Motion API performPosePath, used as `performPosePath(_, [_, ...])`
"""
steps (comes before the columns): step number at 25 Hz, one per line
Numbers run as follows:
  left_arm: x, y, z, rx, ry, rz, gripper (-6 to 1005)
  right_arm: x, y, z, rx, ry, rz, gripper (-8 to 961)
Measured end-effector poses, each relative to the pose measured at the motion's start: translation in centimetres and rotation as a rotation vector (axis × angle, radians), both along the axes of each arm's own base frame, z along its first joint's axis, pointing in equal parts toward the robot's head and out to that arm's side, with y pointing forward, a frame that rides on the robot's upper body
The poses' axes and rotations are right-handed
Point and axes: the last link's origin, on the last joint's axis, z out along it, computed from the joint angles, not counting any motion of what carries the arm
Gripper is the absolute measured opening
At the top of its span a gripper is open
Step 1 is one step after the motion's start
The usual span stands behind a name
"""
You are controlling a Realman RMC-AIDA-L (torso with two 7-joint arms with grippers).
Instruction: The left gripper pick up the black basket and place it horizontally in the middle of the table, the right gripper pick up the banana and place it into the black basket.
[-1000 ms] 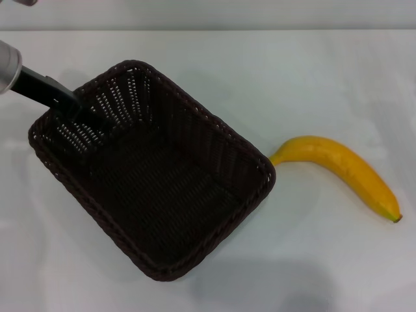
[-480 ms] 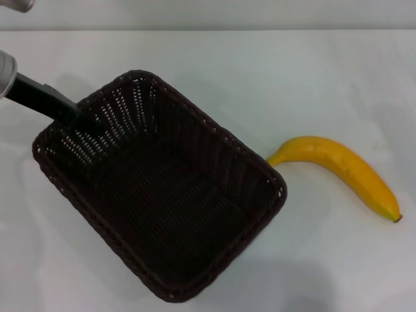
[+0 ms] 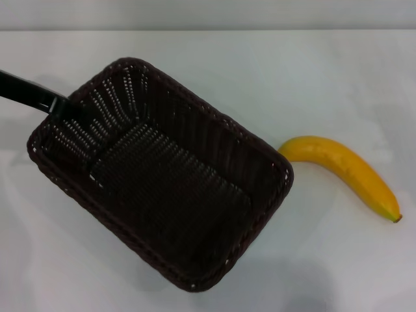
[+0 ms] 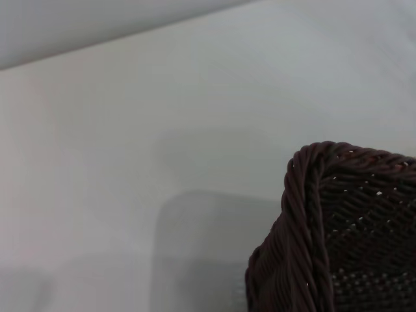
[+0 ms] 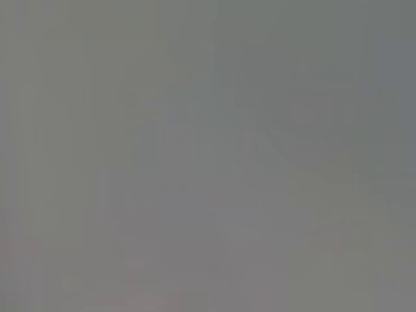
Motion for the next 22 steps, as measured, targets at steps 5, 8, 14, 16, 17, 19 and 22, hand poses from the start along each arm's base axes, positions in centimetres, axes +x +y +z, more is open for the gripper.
performPosePath(5, [-0.8,-0.6,1.3,0.063,-0.125,0.053,144,0.0,0.0,0.0,0.0,0.0,0.0,812])
performPosePath(8, [-1.1,-1.1,1.7,0.097,-0.208,0.081,144,0.0,0.0,0.0,0.0,0.0,0.0,812])
performPosePath(14, [-1.9,-2.1,2.3,0.187,-0.416,0.24,145,-0.1,0.0,-0.1,-0.004,-0.003,0.004,812])
performPosePath(16, [-2.1,-2.4,2.4,0.203,-0.46,0.268,146,-0.1,0.1,-0.1,-0.004,-0.003,0.005,812])
performPosePath(17, [-2.2,-2.6,2.5,0.212,-0.486,0.282,146,-0.1,0.1,-0.1,-0.004,-0.004,0.006,812])
performPosePath(19, [-2.7,-2.9,2.5,0.226,-0.51,0.305,147,-0.1,0.1,0.0,-0.004,-0.004,0.006,812])
performPosePath(22, [-3.6,-3.4,2.3,0.255,-0.534,0.363,148,-0.1,0.1,0.0,-0.002,-0.005,0.006,812])
